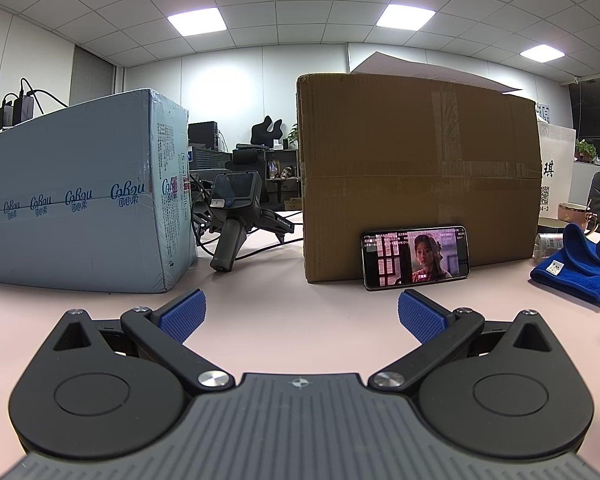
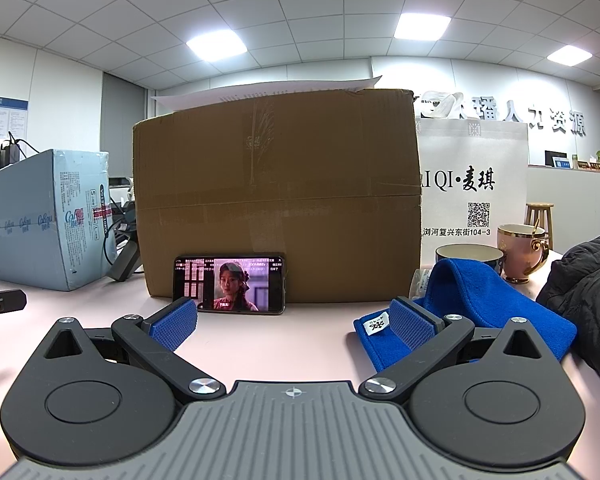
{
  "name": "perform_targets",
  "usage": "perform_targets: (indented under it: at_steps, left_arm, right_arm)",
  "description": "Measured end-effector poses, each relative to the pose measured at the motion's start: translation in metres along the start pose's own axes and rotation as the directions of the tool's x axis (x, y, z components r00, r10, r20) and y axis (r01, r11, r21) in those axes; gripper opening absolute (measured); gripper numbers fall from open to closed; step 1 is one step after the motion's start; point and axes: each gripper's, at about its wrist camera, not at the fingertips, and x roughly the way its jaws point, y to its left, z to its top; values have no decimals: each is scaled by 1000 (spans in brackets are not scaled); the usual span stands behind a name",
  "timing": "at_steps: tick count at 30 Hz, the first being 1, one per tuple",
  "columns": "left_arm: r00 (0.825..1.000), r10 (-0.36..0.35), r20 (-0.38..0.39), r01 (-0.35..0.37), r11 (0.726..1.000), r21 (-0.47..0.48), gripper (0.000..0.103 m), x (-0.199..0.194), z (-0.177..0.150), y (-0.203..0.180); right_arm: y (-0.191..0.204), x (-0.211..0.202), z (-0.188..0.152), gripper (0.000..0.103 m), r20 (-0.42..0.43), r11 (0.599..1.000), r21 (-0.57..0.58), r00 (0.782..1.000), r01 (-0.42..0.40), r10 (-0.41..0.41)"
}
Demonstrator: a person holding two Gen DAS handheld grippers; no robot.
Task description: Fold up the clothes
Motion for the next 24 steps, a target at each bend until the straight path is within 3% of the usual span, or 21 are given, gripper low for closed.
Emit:
perform_targets:
  at_steps: [24]
  left_arm:
    - [1000, 1, 0, -1, 1000, -1, 103, 1, 0, -1]
  right_arm:
    - [0, 1, 0, 103, -2, 1000, 1, 1000, -1, 1]
